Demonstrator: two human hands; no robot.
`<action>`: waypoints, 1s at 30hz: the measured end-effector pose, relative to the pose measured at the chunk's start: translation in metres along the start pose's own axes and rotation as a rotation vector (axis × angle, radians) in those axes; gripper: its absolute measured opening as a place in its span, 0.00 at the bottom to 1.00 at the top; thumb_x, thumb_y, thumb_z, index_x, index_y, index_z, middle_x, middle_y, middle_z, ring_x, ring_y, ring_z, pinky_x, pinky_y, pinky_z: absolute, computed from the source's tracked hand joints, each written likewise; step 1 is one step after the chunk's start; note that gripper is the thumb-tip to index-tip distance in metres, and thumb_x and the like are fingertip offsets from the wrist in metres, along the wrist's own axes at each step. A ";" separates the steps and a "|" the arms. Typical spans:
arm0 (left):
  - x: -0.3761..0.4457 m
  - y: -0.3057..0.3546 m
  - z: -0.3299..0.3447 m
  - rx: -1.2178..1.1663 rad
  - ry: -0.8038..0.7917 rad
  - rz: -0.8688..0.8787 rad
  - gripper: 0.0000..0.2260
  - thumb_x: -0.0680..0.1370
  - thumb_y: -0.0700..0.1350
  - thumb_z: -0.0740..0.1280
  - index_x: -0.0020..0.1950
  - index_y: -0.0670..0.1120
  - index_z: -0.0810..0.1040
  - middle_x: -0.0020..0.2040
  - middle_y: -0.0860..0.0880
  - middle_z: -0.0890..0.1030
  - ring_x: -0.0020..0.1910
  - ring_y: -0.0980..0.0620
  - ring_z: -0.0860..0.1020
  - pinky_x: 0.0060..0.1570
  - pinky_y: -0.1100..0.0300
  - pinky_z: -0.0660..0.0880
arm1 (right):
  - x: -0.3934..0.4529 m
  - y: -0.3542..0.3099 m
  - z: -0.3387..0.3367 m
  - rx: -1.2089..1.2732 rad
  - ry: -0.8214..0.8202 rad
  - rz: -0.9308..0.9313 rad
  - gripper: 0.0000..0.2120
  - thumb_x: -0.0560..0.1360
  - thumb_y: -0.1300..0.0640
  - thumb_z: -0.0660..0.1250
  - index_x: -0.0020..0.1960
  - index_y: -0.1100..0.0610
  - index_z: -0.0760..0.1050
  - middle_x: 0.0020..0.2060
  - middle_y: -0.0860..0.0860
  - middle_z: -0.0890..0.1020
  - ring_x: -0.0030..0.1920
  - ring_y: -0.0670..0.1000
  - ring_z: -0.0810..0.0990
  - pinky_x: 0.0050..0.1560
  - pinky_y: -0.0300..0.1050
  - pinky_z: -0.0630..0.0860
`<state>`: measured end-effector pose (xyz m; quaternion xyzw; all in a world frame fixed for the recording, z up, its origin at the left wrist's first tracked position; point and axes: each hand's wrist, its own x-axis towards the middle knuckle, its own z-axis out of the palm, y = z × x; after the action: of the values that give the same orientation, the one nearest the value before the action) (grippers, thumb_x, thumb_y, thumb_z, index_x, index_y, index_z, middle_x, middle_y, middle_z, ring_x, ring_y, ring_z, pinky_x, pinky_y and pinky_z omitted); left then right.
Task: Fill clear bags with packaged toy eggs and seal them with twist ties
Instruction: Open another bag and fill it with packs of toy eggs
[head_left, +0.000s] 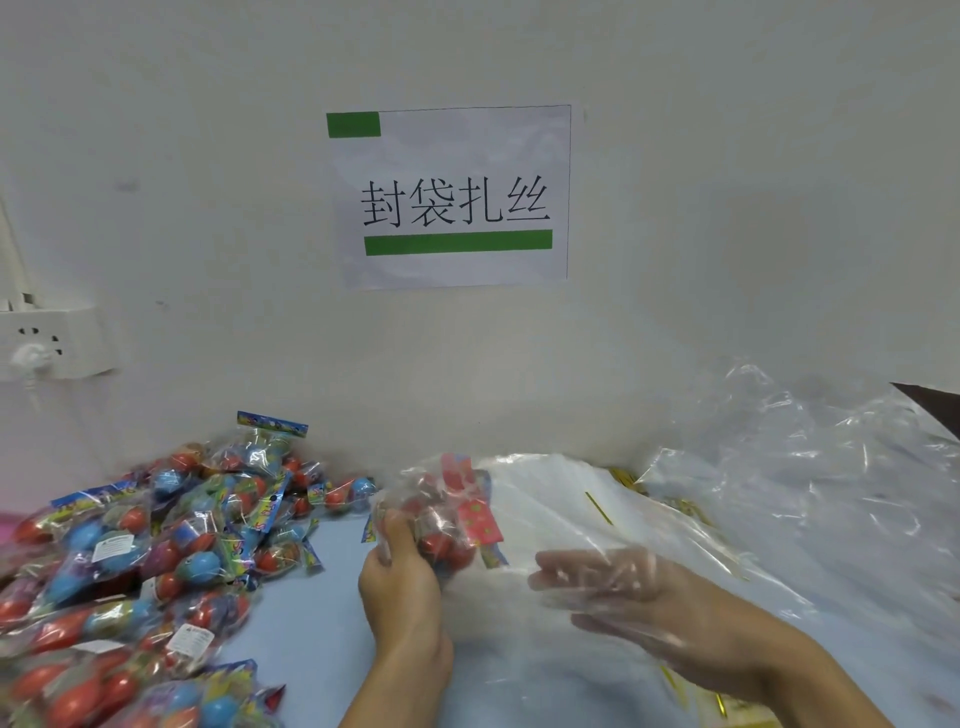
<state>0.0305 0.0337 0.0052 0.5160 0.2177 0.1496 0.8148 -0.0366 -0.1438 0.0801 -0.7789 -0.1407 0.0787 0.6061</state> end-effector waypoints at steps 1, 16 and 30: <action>0.005 0.002 -0.002 -0.068 0.033 -0.012 0.17 0.83 0.54 0.61 0.50 0.41 0.78 0.47 0.42 0.82 0.43 0.44 0.80 0.47 0.50 0.78 | -0.011 0.038 -0.005 0.047 0.014 0.097 0.17 0.81 0.69 0.62 0.65 0.54 0.78 0.59 0.45 0.84 0.60 0.43 0.82 0.58 0.35 0.77; -0.035 0.014 0.006 0.003 -0.723 -0.389 0.12 0.74 0.46 0.68 0.49 0.39 0.85 0.42 0.41 0.84 0.35 0.44 0.82 0.33 0.55 0.79 | 0.004 0.057 0.017 -0.068 0.204 -0.099 0.26 0.61 0.62 0.78 0.55 0.49 0.73 0.44 0.39 0.86 0.45 0.31 0.81 0.45 0.29 0.77; -0.024 0.006 0.004 0.369 -0.489 0.363 0.07 0.80 0.46 0.67 0.44 0.47 0.83 0.40 0.51 0.84 0.41 0.55 0.80 0.39 0.66 0.74 | 0.004 0.059 0.016 -0.016 0.226 0.148 0.11 0.71 0.54 0.76 0.53 0.50 0.82 0.42 0.49 0.88 0.45 0.48 0.86 0.42 0.38 0.81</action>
<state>0.0116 0.0214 0.0175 0.7054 -0.0557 0.1220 0.6960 -0.0298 -0.1412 0.0198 -0.7958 -0.0143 0.0339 0.6045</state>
